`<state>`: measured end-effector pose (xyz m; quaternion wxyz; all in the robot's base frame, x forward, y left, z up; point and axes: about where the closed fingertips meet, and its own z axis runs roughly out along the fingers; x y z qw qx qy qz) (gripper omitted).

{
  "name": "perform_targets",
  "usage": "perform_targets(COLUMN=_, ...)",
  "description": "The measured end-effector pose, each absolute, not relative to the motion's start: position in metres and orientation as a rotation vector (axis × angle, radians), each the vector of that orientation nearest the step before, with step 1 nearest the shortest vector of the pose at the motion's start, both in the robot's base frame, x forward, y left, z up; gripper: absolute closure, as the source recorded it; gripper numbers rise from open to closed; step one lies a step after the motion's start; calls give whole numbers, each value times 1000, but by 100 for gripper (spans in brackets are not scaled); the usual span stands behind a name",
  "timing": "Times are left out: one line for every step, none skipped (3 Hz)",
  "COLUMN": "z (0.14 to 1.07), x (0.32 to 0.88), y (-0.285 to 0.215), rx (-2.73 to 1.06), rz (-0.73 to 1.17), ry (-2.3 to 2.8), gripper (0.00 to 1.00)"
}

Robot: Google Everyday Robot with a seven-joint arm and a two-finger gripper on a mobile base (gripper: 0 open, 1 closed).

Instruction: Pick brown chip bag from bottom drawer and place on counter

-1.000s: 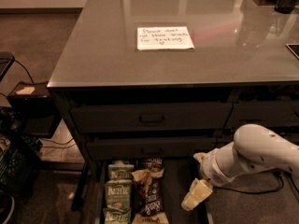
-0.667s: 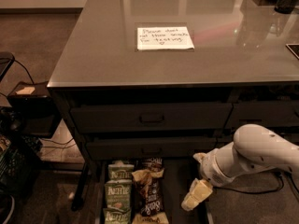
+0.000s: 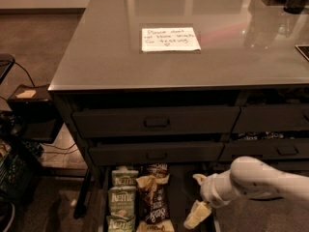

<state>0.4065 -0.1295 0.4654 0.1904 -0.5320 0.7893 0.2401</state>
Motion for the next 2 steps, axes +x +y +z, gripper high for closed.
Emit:
perform_targets(z=406, x=423, y=-122, rx=-1486, rz=705, ry=2126, gripper=0)
perform_targets(z=352, x=433, y=-100, rx=-1475, rz=779, ry=2032, gripper=0)
